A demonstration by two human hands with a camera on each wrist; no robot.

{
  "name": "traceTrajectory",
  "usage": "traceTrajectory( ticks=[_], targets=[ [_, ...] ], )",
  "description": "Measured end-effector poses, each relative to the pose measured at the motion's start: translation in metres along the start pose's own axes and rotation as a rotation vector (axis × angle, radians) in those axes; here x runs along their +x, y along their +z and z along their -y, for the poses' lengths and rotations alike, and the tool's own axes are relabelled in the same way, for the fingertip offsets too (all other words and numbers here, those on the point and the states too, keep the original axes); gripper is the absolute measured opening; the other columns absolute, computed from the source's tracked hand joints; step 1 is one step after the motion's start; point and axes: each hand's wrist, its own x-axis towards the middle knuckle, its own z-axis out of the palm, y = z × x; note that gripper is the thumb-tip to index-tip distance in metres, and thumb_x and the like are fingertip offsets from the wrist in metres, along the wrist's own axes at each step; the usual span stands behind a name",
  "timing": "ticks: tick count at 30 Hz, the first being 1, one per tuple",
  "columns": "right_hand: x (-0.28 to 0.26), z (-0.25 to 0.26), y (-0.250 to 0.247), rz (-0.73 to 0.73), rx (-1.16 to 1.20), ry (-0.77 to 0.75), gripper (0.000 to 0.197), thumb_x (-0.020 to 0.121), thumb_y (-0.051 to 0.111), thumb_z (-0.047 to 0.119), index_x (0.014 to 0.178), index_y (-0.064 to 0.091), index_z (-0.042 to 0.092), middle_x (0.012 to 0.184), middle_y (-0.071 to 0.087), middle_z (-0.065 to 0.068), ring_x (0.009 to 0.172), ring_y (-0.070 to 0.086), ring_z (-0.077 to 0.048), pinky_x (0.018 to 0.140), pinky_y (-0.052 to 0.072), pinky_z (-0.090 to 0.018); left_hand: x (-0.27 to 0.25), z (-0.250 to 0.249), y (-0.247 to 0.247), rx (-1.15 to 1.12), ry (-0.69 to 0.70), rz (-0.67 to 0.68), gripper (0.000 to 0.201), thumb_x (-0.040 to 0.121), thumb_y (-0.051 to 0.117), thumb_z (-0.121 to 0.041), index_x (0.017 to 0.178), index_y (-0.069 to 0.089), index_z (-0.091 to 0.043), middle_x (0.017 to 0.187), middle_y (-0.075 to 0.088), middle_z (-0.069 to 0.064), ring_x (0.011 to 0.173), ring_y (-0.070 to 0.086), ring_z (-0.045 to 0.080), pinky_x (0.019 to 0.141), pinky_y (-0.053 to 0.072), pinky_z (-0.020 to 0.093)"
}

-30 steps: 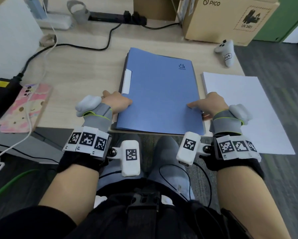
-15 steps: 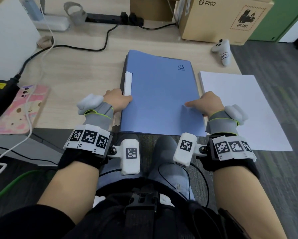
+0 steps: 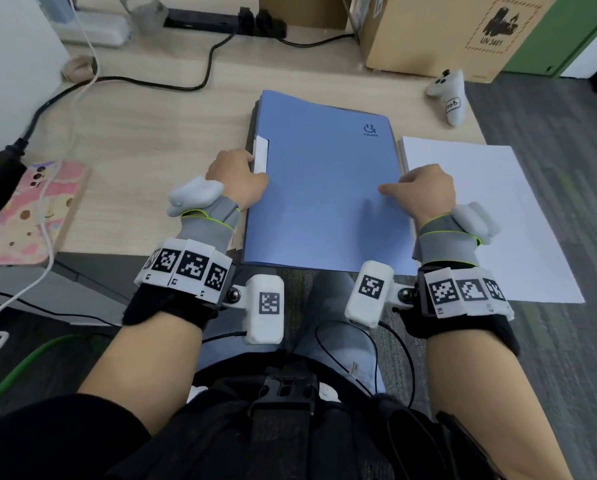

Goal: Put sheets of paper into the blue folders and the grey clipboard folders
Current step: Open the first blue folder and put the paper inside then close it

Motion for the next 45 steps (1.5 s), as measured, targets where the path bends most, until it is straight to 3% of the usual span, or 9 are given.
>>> traceTrajectory(
  ticks=[2, 6, 14, 20, 24, 29, 37, 42, 45],
  targets=[
    [-0.001, 0.003, 0.003, 0.037, -0.025, -0.012, 0.022, 0.070, 0.074, 0.020, 0.067, 0.055, 0.009, 0.069, 0.053, -0.010, 0.075, 0.049, -0.031, 0.054, 0.038, -0.028, 0.001, -0.002, 0.001, -0.098, -0.047, 0.008, 0.015, 0.074, 0.061, -0.023, 0.087, 0.064, -0.016, 0.104, 0.060, 0.012, 0.082, 0.056, 0.032, 0.074, 0.046, 0.031],
    [-0.003, 0.014, 0.015, 0.035, -0.162, 0.034, 0.058, 0.069, 0.080, 0.029, 0.120, 0.056, 0.014, 0.127, 0.050, -0.010, 0.121, 0.048, -0.030, 0.096, 0.041, -0.033, 0.001, -0.010, 0.000, -0.300, -0.110, -0.012, 0.014, 0.047, 0.060, -0.026, 0.059, 0.053, -0.024, 0.100, 0.066, 0.015, 0.096, 0.065, 0.036, 0.086, 0.055, 0.045],
    [-0.001, 0.014, 0.016, 0.032, -0.128, 0.043, 0.072, 0.071, 0.080, 0.028, 0.131, 0.044, 0.012, 0.135, 0.041, -0.013, 0.128, 0.038, -0.031, 0.102, 0.035, -0.034, 0.003, -0.016, 0.002, -0.584, -0.048, -0.030, 0.026, 0.056, 0.066, -0.012, 0.074, 0.051, -0.022, 0.093, 0.066, 0.013, 0.089, 0.066, 0.033, 0.087, 0.055, 0.050],
    [0.007, 0.001, 0.015, -0.003, 0.067, 0.007, 0.079, 0.068, 0.076, 0.050, 0.127, 0.049, 0.005, 0.127, 0.054, -0.014, 0.123, 0.047, -0.033, 0.100, 0.042, -0.045, 0.002, -0.018, -0.002, -0.891, 0.051, -0.063, 0.025, 0.085, 0.054, 0.007, 0.104, 0.062, -0.008, 0.098, 0.067, 0.012, 0.087, 0.062, 0.025, 0.088, 0.052, 0.045],
    [0.011, -0.002, 0.016, -0.122, 0.200, -0.003, 0.047, 0.079, 0.066, 0.044, 0.108, 0.064, 0.008, 0.103, 0.064, -0.007, 0.104, 0.058, -0.027, 0.086, 0.046, -0.033, 0.013, -0.015, 0.000, -0.889, 0.061, -0.233, 0.038, 0.085, 0.056, 0.001, 0.122, 0.058, -0.007, 0.111, 0.068, 0.015, 0.078, 0.064, 0.015, 0.084, 0.057, 0.035],
    [0.014, -0.001, 0.022, -0.248, 0.443, -0.091, 0.029, 0.091, 0.056, 0.025, 0.108, 0.057, 0.002, 0.087, 0.050, 0.000, 0.084, 0.045, -0.018, 0.063, 0.029, -0.021, 0.018, -0.012, 0.005, -0.807, 0.163, -0.322, 0.044, 0.084, 0.051, -0.003, 0.125, 0.057, -0.018, 0.074, 0.063, -0.002, 0.065, 0.056, 0.013, 0.069, 0.053, 0.030],
    [0.022, -0.016, 0.029, -0.313, 0.688, -0.078, 0.009, 0.084, 0.057, 0.010, 0.076, 0.052, 0.010, 0.062, 0.045, 0.008, 0.066, 0.042, -0.015, 0.063, 0.038, -0.021, 0.020, -0.006, -0.014, -0.601, 0.310, 0.025, 0.055, 0.088, 0.042, 0.005, 0.137, 0.048, -0.020, 0.120, 0.066, 0.002, 0.097, 0.065, 0.013, 0.081, 0.055, 0.025],
    [0.023, -0.020, 0.031, -0.307, 0.737, -0.049, 0.010, 0.082, 0.055, 0.010, 0.073, 0.055, 0.011, 0.062, 0.047, 0.006, 0.067, 0.043, -0.016, 0.067, 0.039, -0.025, 0.021, 0.008, -0.032, -0.568, 0.187, 0.093, 0.050, 0.094, 0.042, 0.000, 0.134, 0.049, -0.029, 0.064, 0.059, 0.003, 0.042, 0.059, 0.005, 0.045, 0.051, 0.017],
    [0.024, -0.019, 0.027, -0.309, 0.768, -0.047, 0.022, 0.081, 0.055, 0.011, 0.063, 0.053, 0.022, 0.061, 0.050, 0.008, 0.057, 0.043, -0.007, 0.067, 0.039, -0.024, 0.026, 0.018, -0.034, -0.681, 0.145, -0.039, 0.033, 0.093, 0.052, -0.008, 0.125, 0.059, -0.015, 0.049, 0.061, -0.007, 0.035, 0.052, 0.003, 0.040, 0.042, 0.014]
  ],
)
